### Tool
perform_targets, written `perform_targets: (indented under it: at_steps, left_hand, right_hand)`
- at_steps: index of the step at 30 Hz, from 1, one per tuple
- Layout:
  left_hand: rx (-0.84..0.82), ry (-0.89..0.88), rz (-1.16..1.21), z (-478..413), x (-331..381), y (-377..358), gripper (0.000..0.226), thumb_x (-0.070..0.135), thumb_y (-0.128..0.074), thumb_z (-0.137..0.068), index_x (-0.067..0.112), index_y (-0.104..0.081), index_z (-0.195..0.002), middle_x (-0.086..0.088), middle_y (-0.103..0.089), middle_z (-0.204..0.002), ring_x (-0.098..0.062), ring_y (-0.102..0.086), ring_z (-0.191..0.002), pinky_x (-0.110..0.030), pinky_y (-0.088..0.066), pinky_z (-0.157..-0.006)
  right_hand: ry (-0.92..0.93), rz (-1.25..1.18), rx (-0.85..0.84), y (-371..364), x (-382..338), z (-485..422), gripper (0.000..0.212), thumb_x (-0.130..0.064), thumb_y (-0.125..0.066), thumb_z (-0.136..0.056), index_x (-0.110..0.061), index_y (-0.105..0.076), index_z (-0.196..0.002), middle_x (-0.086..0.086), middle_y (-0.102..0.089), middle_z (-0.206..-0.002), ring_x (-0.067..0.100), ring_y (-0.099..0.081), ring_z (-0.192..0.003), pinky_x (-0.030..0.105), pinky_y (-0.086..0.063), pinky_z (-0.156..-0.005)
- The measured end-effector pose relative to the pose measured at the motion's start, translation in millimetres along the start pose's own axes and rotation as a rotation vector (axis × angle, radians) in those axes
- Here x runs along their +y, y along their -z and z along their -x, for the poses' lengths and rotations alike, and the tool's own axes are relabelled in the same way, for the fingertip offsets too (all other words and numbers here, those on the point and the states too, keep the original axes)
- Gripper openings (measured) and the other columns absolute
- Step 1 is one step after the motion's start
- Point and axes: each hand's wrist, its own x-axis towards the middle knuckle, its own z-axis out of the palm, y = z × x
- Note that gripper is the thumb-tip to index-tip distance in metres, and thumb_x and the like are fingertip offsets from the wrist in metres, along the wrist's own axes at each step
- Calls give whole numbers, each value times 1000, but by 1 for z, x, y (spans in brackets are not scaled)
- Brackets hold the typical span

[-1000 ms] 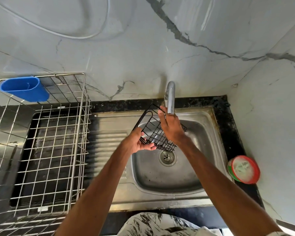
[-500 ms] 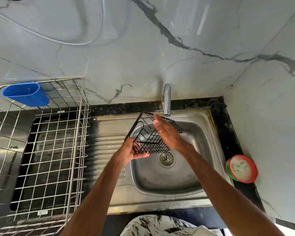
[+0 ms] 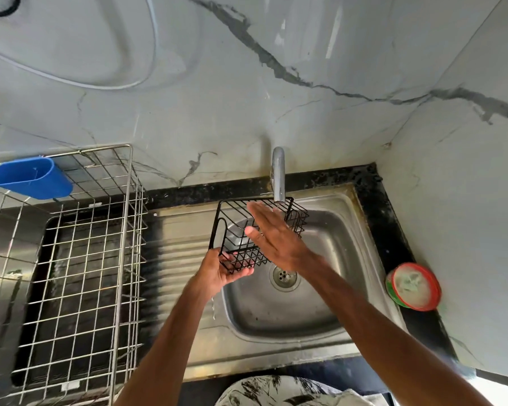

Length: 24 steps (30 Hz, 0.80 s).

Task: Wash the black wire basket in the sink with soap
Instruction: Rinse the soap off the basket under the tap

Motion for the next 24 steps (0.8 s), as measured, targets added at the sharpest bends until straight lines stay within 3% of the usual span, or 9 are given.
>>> perform_targets:
  at_steps: [3,7,10,12,16,20,24]
  left_hand:
    - [4,8,13,4,4,-2,27,11,-38,-98,-7,-59,-100,-44,-67,-110,-54,-73,-79,-38,-63,-52]
    - [11,30,26,5,1,2,21,9,-39,-96,-4,-55,-99,-45,-67,-107,-55,-72,-81,-39,-64,-53]
    - [-7,50,25,2,-4,7,22,9,-39,-94,-4,-56,-96,-47,-64,-113,-57,-71,-89,-39,-63,-52]
    - [-5,53,44,2,-6,10,22,6,-38,-89,-5,-57,-94,-47,-63,-114,-57,-71,-89,-38,-63,-52]
    - [-36,17,45,0,-1,15,31,3,-34,-88,-13,-59,-98,-46,-66,-107,-54,-71,-84,-37,-65,-57]
    - [-7,-18,-62,-4,5,14,44,13,-37,-98,-19,-62,-115,-41,-70,-105,-52,-72,-83,-34,-63,-53]
    - [-2,-12,-63,-9,6,26,45,10,-37,-94,-18,-57,-124,-44,-67,-109,-57,-71,-88,-36,-63,-53]
  right_hand:
    - [55,78,66,3,23,-6,62,-54,-14,-107,-26,-10,-162,-2,-17,-168,11,-12,-155,48,-5,-127]
    - [-266,16,3,8,71,-3,63,-54,-12,-106,-24,-11,-161,0,-8,-169,13,-2,-154,53,-1,-126]
    - [-429,-39,-51,14,78,-2,67,-55,-11,-104,-16,-23,-158,9,-23,-166,23,-15,-154,51,-4,-126]
    - [-445,-70,-45,14,65,-5,68,-55,-14,-105,-11,-28,-154,14,-29,-162,27,-18,-152,50,-5,-124]
    - [-243,-36,-10,12,26,-8,69,-56,-17,-106,-13,-19,-159,10,-20,-165,20,-7,-154,56,-2,-125]
    - [-77,14,-125,3,-16,-4,75,-58,-18,-104,-14,5,-161,4,8,-169,16,11,-154,38,4,-125]
    - [-18,10,-88,7,7,-6,64,-52,-16,-107,-23,-2,-162,-4,-1,-170,8,1,-155,38,1,-126]
